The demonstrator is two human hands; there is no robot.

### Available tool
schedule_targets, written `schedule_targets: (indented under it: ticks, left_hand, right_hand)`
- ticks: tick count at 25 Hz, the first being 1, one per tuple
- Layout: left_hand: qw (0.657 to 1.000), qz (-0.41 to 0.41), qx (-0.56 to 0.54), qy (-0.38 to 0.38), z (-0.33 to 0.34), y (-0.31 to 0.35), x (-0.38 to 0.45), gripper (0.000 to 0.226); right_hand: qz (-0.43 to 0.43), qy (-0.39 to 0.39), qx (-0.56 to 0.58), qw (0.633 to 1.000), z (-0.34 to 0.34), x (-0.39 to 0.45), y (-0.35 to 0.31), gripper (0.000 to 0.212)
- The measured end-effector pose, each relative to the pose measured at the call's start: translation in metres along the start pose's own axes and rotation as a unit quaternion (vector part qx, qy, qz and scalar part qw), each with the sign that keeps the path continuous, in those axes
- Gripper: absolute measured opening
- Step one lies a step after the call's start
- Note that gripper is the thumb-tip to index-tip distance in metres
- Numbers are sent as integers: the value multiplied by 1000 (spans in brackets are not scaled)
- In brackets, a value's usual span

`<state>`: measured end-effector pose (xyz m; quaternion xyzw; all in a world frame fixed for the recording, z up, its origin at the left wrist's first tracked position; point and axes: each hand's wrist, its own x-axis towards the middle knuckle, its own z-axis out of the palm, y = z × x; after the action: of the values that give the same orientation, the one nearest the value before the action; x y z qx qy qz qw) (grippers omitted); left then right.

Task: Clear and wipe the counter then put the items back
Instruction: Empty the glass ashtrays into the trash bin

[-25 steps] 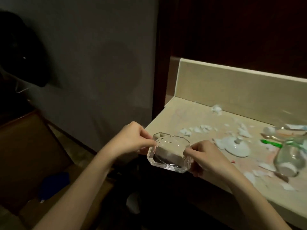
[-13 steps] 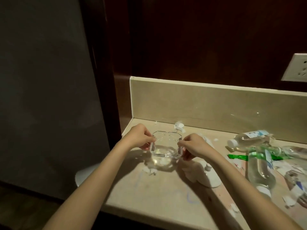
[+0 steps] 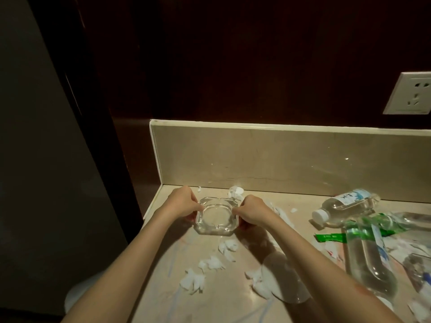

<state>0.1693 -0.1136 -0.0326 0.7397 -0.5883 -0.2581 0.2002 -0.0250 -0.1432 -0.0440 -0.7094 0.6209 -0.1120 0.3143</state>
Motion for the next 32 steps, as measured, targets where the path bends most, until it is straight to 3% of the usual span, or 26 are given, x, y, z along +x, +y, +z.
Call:
schedule_targets:
  ticks: [6,8,11,15,19,24,28,32]
  left_hand:
    - [996,-14,92,1,-2,9,-3,16]
    - [991,-1,129,43,-14,25,-11,15]
    - [991,64,82,85,-33,64,-18,8]
    - [986,160,-32,28,-13,133,-33,6]
    - [972,208,-85,-60,38,198,-60,11]
    - [956,236,-63,-160,122,260,-100,14]
    - [962,207,-31,-176,185,293,-120,19]
    - [968,182,83,-154,225,301,-131,24]
  right_hand:
    - [-9,-28,-32,999,-7,-7,-1,34]
    - [-17,-28,-21,999,-22,-16,0,33]
    - [-13,-36,46,998,-56,-35,12,30]
    - [-5,-1,54,999,-110,-73,46,21]
    - [20,43,48,998,-159,-112,99,25]
    - [45,50,55,996,-201,-154,176,27]
    - [74,36,33,996,-210,-177,241,24]
    - [83,27,20,996,-207,-192,291,25]
